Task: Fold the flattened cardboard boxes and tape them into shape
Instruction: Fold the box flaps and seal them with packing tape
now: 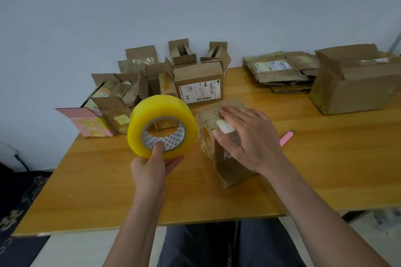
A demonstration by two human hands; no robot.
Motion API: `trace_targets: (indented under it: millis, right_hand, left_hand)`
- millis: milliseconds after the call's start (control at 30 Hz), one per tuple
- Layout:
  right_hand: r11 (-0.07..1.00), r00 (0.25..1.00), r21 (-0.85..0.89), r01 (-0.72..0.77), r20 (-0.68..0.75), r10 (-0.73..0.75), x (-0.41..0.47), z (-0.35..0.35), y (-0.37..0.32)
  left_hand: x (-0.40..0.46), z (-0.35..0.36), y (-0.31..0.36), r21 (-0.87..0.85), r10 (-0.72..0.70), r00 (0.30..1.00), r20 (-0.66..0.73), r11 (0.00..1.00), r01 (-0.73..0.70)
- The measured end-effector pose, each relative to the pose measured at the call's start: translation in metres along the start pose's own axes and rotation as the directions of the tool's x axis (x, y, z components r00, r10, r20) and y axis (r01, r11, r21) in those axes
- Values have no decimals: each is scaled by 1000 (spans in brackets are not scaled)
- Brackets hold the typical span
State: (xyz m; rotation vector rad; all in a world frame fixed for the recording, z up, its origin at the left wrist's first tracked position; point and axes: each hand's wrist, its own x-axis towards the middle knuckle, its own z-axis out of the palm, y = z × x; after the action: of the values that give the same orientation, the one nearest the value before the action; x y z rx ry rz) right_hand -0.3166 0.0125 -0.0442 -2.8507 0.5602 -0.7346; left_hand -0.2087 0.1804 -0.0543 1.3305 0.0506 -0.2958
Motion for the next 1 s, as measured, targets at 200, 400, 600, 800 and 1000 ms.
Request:
trace_targets:
  millis: [200, 400, 600, 800, 1000]
  right_hand:
    - [995, 999, -93, -48, 11, 49, 2, 3, -10]
    - [1000, 1000, 21, -14, -12, 14, 5, 8, -2]
    - [994, 1000, 110, 12, -28, -9, 15, 14, 7]
    - [976, 998, 214, 47, -39, -39, 24, 17, 21]
    - [948, 999, 316, 36, -39, -25, 29, 19, 30]
  left_hand:
    - [4, -7, -13, 66, -26, 999, 22, 998, 24]
    - [10, -17, -21, 246, 175, 981, 82, 950, -190]
    - [11, -19, -14, 454, 485, 785, 385, 641, -619]
    - [6, -19, -1, 617, 369, 757, 539, 440, -653]
    - [-11, -20, 15, 720, 330, 702, 631, 88, -689]
